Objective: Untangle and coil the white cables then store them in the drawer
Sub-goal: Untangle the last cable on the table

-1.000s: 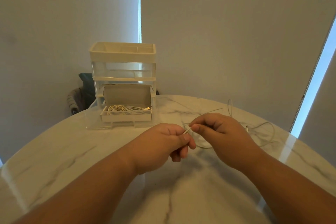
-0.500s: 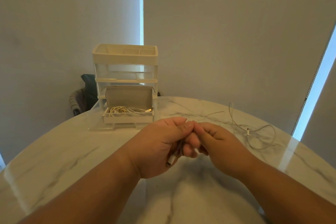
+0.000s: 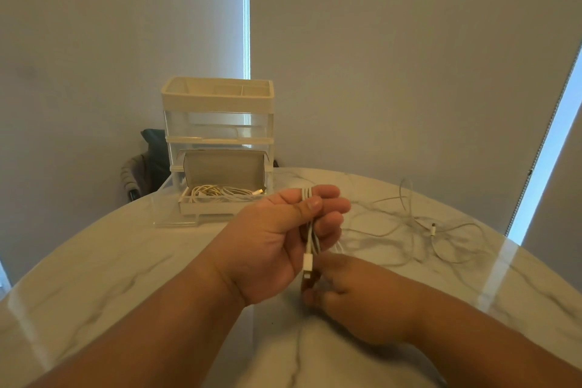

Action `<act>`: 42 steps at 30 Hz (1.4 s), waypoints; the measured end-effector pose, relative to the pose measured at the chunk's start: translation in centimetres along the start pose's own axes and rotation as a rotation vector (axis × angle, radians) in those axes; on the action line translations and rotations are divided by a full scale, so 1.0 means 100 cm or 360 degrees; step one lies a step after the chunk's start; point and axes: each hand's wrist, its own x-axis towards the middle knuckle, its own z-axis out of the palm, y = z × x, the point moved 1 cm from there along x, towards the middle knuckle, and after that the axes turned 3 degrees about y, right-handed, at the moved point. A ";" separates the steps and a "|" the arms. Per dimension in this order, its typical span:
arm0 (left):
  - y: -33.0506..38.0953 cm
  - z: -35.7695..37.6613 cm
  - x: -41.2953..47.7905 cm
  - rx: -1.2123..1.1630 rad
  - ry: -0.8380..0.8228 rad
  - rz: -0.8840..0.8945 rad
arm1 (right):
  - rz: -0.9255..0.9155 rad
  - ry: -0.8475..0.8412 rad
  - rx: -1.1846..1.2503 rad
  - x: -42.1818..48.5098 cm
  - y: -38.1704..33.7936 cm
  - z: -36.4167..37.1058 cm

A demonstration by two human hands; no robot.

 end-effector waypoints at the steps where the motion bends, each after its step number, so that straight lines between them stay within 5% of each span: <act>1: 0.001 -0.001 0.001 -0.0046 0.0045 0.0030 | -0.0027 -0.0056 -0.0080 0.000 -0.002 0.001; 7: 0.010 -0.012 0.010 -0.0269 0.0300 0.0232 | -0.0250 -0.0121 -0.0203 -0.001 -0.013 0.007; 15: 0.024 -0.023 0.013 -0.0239 0.0437 0.0285 | -0.0286 0.0336 0.0072 -0.002 -0.008 -0.005; 24: 0.023 -0.029 0.016 -0.0133 0.0551 0.0163 | -0.0289 0.0505 -0.0044 -0.005 -0.007 -0.014; 35: 0.006 -0.030 0.021 -0.0039 0.0656 0.0142 | -0.0356 0.0244 -0.0067 -0.003 -0.010 -0.003; 42: 0.006 -0.025 0.019 0.0452 0.0605 0.0248 | -0.0290 0.0501 -0.0096 -0.003 -0.005 -0.008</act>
